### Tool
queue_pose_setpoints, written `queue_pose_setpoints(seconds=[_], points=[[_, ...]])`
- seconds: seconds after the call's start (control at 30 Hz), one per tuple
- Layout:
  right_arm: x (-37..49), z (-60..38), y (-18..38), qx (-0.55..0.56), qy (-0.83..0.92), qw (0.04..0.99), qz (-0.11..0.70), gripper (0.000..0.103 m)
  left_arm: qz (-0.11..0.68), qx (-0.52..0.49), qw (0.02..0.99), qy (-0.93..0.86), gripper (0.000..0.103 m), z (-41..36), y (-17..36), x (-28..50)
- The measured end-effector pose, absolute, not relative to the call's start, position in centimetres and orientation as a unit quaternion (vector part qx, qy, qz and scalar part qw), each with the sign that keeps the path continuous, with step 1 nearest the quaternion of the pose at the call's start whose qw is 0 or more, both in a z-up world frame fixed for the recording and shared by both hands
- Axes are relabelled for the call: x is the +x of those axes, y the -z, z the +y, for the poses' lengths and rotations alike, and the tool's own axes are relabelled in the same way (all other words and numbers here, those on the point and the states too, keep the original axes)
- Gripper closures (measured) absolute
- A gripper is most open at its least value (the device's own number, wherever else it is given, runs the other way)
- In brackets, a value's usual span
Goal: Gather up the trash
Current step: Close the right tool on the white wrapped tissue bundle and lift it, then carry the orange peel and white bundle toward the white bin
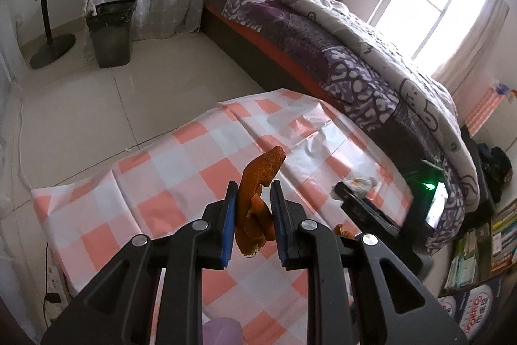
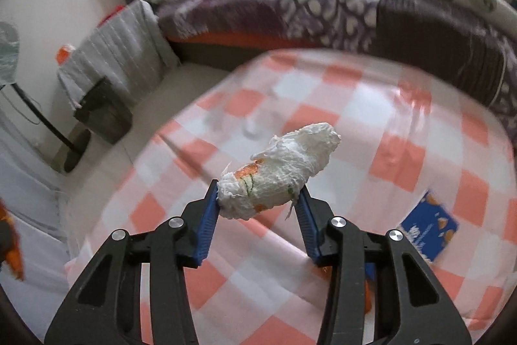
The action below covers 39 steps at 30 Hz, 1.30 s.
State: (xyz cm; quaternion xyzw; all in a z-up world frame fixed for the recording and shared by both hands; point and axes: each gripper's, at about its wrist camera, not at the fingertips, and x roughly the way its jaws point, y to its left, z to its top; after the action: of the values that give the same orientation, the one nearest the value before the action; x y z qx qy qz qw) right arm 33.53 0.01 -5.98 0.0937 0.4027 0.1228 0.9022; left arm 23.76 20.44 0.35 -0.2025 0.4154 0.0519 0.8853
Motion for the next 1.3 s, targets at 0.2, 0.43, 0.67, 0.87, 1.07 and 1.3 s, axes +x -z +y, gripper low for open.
queue_pose_setpoints(seconds=[0.2, 0.43, 0.67, 0.87, 1.07, 1.3], points=[[30.2, -0.8, 2.4, 0.079, -0.125, 0.922, 0.357, 0.06, 0.403, -0.197, 0.893, -0.046, 0.082, 19.3, -0.9, 23.3], [26.0, -3.3, -0.5, 0.085, -0.117, 0.935, 0.324, 0.06, 0.393, -0.19, 0.899, -0.039, 0.082, 17.3, -1.1, 22.7], [22.3, -6.8, -0.9, 0.103, -0.099, 0.936, 0.321, 0.059, 0.392, -0.171, 0.904, -0.029, 0.082, 15.0, -0.9, 22.0], [20.6, -9.2, 0.4, 0.106, -0.081, 0.937, 0.323, 0.059, 0.401, -0.147, 0.904, -0.015, 0.082, 12.6, -0.1, 22.0], [19.8, -12.5, 0.0, 0.112, -0.062, 0.941, 0.313, 0.059, 0.406, -0.124, 0.905, -0.003, 0.082, 10.1, 0.4, 21.8], [17.9, -16.4, -0.5, 0.127, -0.039, 0.943, 0.306, 0.059, 0.413, -0.106, 0.905, 0.012, 0.082, 6.8, 1.0, 22.2]])
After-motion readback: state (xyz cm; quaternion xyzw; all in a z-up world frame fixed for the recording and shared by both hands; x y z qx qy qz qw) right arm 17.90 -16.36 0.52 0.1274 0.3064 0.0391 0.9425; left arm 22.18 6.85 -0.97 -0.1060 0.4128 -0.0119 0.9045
